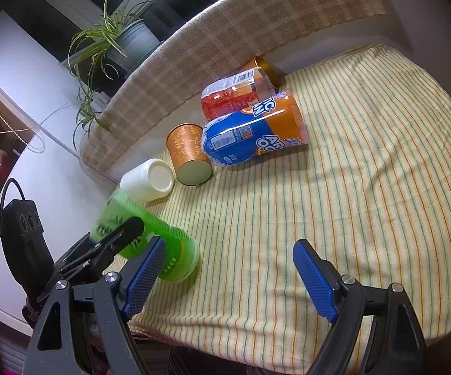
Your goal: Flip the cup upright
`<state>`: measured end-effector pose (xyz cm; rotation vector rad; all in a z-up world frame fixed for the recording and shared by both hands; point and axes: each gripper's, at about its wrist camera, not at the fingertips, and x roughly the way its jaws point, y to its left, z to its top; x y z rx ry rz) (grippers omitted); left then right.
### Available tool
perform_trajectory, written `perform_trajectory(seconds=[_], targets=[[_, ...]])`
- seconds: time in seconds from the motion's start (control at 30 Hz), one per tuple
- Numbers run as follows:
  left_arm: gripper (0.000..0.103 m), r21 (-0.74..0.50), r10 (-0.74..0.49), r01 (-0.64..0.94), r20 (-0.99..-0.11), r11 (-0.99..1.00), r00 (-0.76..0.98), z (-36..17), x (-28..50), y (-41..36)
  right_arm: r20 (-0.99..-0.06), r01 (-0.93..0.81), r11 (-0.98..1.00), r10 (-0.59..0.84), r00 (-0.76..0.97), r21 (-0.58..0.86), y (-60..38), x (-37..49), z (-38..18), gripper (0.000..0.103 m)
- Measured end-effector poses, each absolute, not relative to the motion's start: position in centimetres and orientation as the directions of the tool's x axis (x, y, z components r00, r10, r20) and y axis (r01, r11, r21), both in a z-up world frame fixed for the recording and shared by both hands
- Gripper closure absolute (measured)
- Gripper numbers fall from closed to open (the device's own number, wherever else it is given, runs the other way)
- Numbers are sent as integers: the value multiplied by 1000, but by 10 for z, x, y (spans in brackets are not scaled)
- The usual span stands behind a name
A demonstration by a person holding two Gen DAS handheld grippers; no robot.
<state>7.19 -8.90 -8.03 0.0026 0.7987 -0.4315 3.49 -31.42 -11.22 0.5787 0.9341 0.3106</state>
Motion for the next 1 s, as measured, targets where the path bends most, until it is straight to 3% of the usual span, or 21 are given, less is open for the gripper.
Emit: perform_trajectory(seconds=[0.07,0.57,1.0], targets=[[17,-175,-385,377,-698,909,604,-81,70,-86,-661,-10,806,492,567,592,-313,34,-111,17],[13,-213,-429,405,-696,889,576,-71,31,-67,-645,-58,846,446,620,530,-302,21,-91,17],[13,-92,-293,289,-517,953,804,-25,-23,-40,-575,-113,955,258,777,275,-276,-17,-50,14]])
